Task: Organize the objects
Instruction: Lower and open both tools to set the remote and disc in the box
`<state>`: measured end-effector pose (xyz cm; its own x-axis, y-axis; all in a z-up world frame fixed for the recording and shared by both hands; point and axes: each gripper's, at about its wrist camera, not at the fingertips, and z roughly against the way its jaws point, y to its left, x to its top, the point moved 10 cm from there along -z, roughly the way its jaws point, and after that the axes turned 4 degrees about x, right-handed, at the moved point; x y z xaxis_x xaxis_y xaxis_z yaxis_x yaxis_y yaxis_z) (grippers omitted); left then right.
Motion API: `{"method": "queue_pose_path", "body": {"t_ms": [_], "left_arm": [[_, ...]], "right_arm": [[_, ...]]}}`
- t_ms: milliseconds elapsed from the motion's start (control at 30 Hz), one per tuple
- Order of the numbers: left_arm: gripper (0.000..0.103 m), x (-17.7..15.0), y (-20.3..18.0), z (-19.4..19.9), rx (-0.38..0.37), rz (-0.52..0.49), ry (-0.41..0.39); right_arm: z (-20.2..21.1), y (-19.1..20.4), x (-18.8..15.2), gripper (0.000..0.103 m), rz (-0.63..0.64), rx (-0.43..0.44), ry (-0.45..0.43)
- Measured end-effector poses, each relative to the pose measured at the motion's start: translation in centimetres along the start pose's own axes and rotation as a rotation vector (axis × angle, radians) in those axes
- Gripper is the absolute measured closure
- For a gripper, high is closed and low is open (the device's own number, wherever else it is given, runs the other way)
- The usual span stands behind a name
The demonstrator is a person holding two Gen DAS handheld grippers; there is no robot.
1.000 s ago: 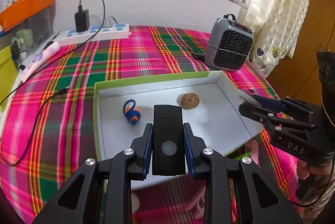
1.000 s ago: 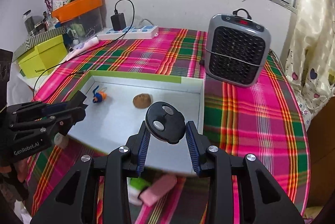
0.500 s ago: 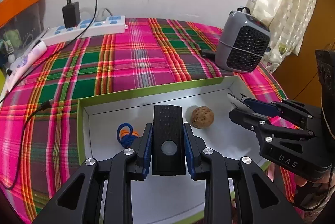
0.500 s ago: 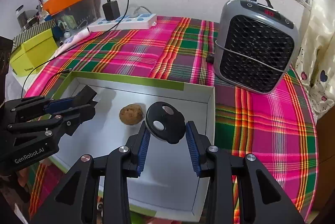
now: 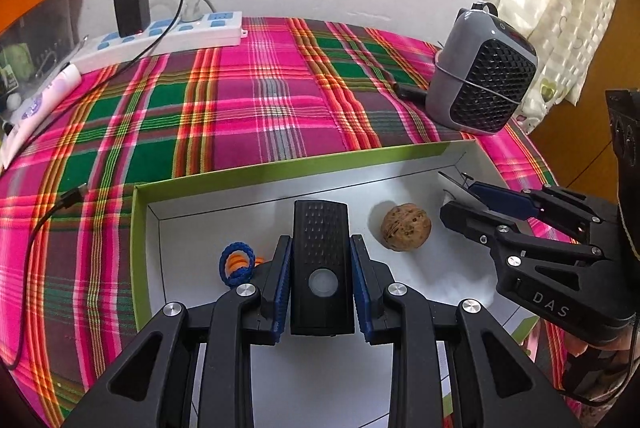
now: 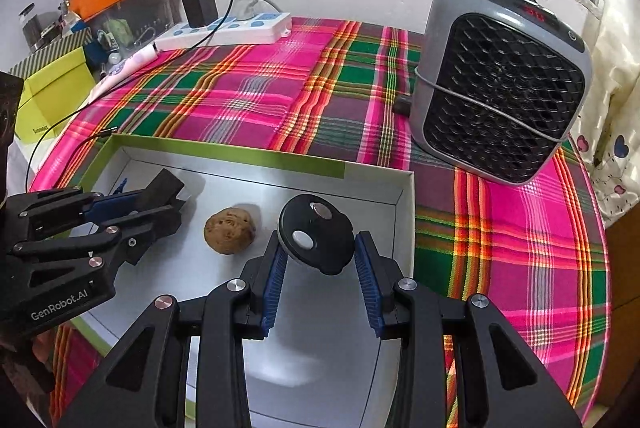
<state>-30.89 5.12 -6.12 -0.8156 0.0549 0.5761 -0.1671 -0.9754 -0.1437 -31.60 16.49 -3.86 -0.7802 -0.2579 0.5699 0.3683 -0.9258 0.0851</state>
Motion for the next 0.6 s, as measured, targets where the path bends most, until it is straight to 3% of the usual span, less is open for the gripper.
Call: {"method": "queue_pose_path", "body": {"t_ms": [600], "left_arm": [[0.077, 0.16, 0.05, -0.27, 0.006, 0.004, 0.010]], "right_arm": [[-0.77, 0.36, 0.18, 0.067, 0.015, -0.016, 0.015]]}}
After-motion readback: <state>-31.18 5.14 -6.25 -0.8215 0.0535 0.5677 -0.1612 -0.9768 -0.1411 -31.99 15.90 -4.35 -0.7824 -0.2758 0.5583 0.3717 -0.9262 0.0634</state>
